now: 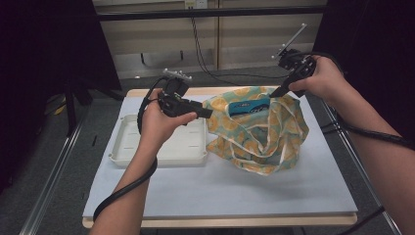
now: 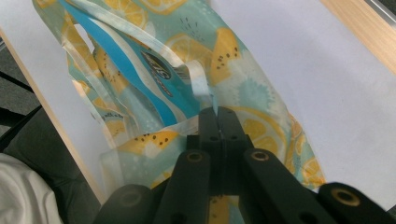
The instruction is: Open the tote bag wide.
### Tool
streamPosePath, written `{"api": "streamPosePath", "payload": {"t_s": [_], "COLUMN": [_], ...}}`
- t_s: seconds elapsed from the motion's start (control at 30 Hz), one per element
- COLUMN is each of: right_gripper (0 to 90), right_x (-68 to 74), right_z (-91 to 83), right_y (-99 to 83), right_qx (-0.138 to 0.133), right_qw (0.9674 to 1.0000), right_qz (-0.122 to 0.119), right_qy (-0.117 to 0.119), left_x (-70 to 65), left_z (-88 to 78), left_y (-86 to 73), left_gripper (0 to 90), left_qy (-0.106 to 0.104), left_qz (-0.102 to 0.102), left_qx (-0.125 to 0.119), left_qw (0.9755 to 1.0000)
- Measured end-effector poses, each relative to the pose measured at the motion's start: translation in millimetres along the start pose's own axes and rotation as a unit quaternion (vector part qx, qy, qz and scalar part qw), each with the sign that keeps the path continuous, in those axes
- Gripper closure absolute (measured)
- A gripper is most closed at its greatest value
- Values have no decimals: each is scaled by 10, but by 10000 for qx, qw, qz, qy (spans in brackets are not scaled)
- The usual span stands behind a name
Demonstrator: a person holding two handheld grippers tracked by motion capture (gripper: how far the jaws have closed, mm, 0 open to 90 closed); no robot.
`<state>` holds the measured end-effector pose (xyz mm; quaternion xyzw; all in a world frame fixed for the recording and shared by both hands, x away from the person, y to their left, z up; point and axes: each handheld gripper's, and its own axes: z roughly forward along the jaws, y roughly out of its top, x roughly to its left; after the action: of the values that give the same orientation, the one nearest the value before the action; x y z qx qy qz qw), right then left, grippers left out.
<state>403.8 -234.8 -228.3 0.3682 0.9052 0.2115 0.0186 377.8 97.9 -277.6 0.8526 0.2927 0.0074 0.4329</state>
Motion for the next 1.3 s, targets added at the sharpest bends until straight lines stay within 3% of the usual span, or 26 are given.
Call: {"api": "streamPosePath", "payload": {"t_s": [0.17,0.37,0.43,0.5,0.57,0.6,0.63,0.67,0.7,0.73,0.8,0.87,1.07,1.17,1.3], "right_gripper": [900,900,900,900,900,900,900,900,900,900,900,900,900,900,900], "right_x": [24,34,19,16,16,11,5,4,-1,-4,-9,-23,-68,-77,-105], "right_z": [2,7,12,18,27,29,31,32,34,34,28,17,-2,-33,-97], "right_y": [-6,-10,-18,-23,-24,-27,-30,-30,-31,-32,-32,-34,-18,-21,-32], "right_qx": [20,41,12,5,-18,-37,-62,-56,-64,-57,-53,-49,-97,-183,-245], "right_qw": [10000,10000,10000,10000,9999,9999,9999,9999,9999,9999,9999,9999,9998,9997,9996], "right_qz": [17,14,-19,54,114,104,97,120,120,123,122,124,143,150,164], "right_qy": [-27,-34,-31,-14,4,7,12,37,32,12,23,0,-15,-11,-40], "left_x": [-67,-95,-96,-100,-105,-102,-100,-97,-92,-90,-86,-86,-56,-38,-14], "left_z": [32,255,337,400,453,470,475,488,487,480,452,390,202,150,141], "left_y": [-93,-105,-90,-67,-41,-26,-9,6,25,47,85,141,291,372,440], "left_gripper": [473,454,443,448,459,473,598,676,727,853,893,900,900,900,900], "left_qy": [-77,-341,-443,-542,-526,-543,-658,-680,-714,-826,-876,-790,-842,-870,-958], "left_qz": [124,203,347,265,395,346,291,317,301,227,206,245,187,228,135], "left_qx": [163,50,-49,2,-58,-20,76,15,79,96,65,49,-264,-379,-514], "left_qw": [9998,9992,9984,9982,9978,9979,9974,9972,9970,9963,9959,9966,9959,9952,9940]}}
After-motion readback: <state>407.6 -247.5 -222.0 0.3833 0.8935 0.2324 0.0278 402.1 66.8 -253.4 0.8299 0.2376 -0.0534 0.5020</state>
